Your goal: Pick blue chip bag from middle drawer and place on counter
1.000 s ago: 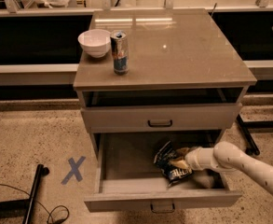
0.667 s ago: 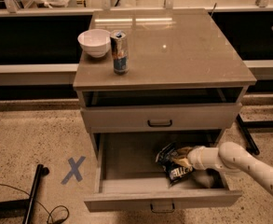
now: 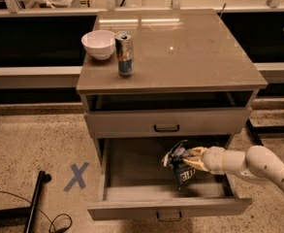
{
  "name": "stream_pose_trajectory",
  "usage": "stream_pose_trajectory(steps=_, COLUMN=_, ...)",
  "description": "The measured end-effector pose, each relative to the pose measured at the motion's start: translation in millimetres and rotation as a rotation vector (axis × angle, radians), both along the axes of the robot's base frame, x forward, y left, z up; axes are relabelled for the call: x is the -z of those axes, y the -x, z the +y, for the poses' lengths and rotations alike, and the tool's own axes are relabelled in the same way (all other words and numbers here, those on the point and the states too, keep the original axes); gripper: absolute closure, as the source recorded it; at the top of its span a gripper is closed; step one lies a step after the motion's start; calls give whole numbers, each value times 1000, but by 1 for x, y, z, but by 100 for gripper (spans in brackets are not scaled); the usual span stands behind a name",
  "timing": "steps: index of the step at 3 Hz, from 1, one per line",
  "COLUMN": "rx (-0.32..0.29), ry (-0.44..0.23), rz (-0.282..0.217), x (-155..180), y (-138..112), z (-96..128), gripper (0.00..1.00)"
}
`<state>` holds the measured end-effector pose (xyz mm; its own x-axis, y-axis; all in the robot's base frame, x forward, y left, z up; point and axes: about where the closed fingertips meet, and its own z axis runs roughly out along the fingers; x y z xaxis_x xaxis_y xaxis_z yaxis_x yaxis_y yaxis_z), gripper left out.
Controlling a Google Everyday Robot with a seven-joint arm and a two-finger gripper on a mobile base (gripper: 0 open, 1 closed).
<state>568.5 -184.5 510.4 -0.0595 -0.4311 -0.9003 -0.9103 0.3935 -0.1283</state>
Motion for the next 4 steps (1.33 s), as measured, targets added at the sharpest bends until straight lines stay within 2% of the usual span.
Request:
stream_pose_trajectory(steps=1, rx=-84, ry=-25, rz=-97, x=-49, y=28, z=10, gripper=100)
stream_pose_trajectory(steps=2, rx=-154, ry=-23, rz=-164, x=-85, y=54, z=17, gripper=100)
stream_pose_trajectory(steps=3, rx=-185, ry=-30, rz=-219, x=-119, y=77, z=14, gripper=100)
stream_pose_trajectory(steps=4, rx=-198, ry=-12, rz=-220, x=-176, y=67, z=10, gripper=100)
